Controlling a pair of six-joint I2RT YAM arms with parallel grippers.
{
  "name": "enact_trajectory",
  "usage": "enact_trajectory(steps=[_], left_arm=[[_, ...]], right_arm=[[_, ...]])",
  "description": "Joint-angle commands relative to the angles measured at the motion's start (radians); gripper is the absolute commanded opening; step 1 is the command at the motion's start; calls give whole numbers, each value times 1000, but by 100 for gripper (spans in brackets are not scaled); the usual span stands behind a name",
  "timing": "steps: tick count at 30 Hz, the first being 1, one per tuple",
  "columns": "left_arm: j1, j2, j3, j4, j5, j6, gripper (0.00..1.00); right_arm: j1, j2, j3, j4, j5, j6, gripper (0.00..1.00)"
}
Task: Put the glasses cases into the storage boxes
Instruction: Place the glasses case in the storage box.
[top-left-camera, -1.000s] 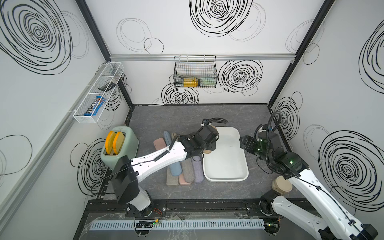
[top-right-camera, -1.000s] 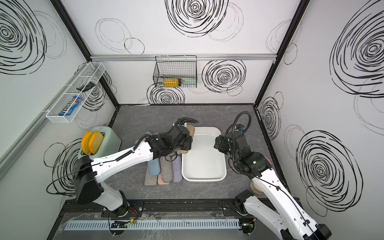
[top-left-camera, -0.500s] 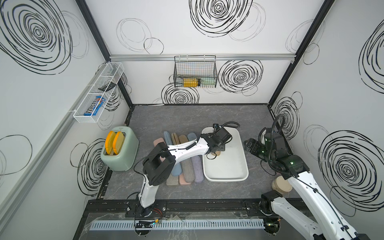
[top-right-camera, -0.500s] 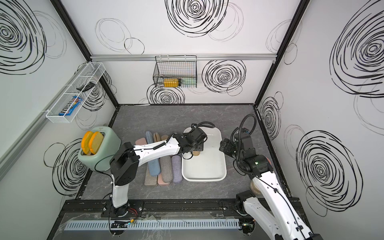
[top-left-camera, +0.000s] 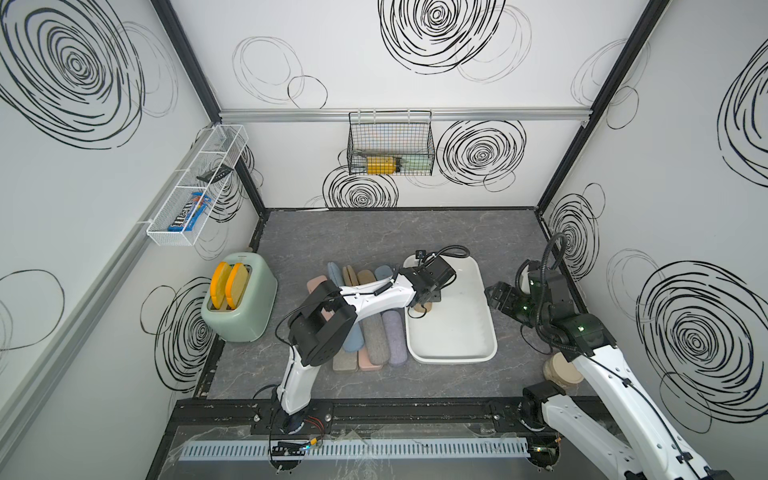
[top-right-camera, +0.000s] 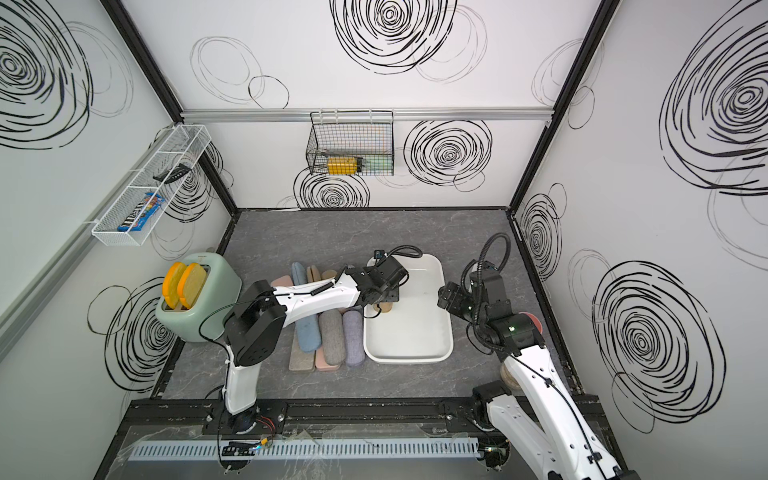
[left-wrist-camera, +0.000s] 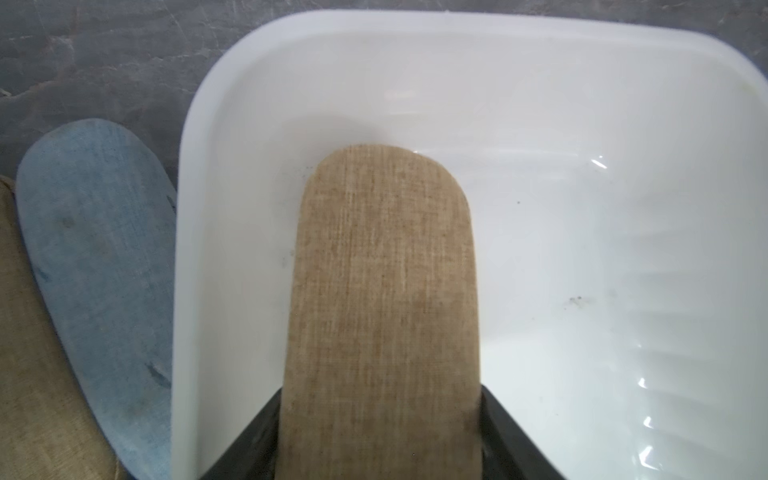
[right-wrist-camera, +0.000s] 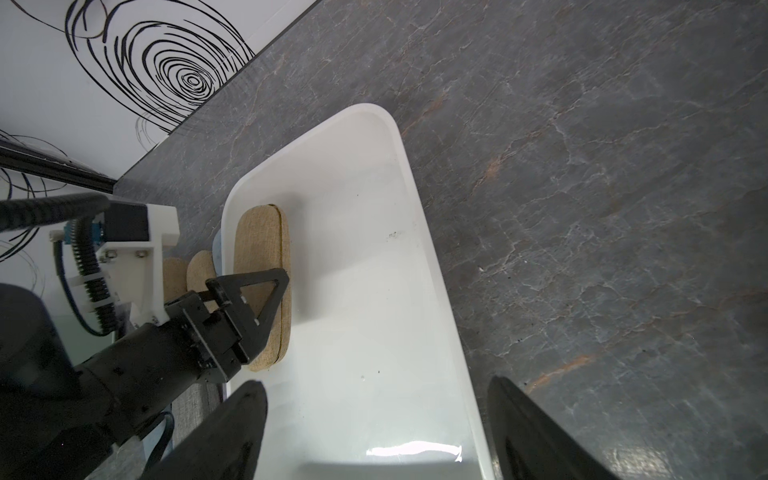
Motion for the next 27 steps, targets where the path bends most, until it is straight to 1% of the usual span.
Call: enact_trajectory(steps=[1,7,17,18,19,20,21,22,27], left_arm=[[5,14,-3,24,-28,-26,65],[5,57,21,22,-23,-57,67],[5,91,66,-18,-93,-115,68],[4,91,67,-20,-92,-120,73],[3,90,68,-20,-88,-121,82],[2,90,72,-21,-85,-119,88],[-3,88,80,-24,-86,-111,97],[-8,84,89,-30,-95,-106,98],[-18,32,91,-40,-103,-102,96]], right_arm=[[-5,-9,-10,11,-11,0,87],[-5,-16,-13,8,-11,-2,87],[-12,-23,-20,3,-13,-17,87],[-15,-21,-18,2,-14,-18,87],[-17,-19,-14,2,-17,-21,87],[-18,-16,-11,0,-20,-21,87],[-18,-13,-7,-1,-21,-23,87],[-18,-12,-5,-3,-22,-24,87],[-19,1,17,-12,-29,-22,87]])
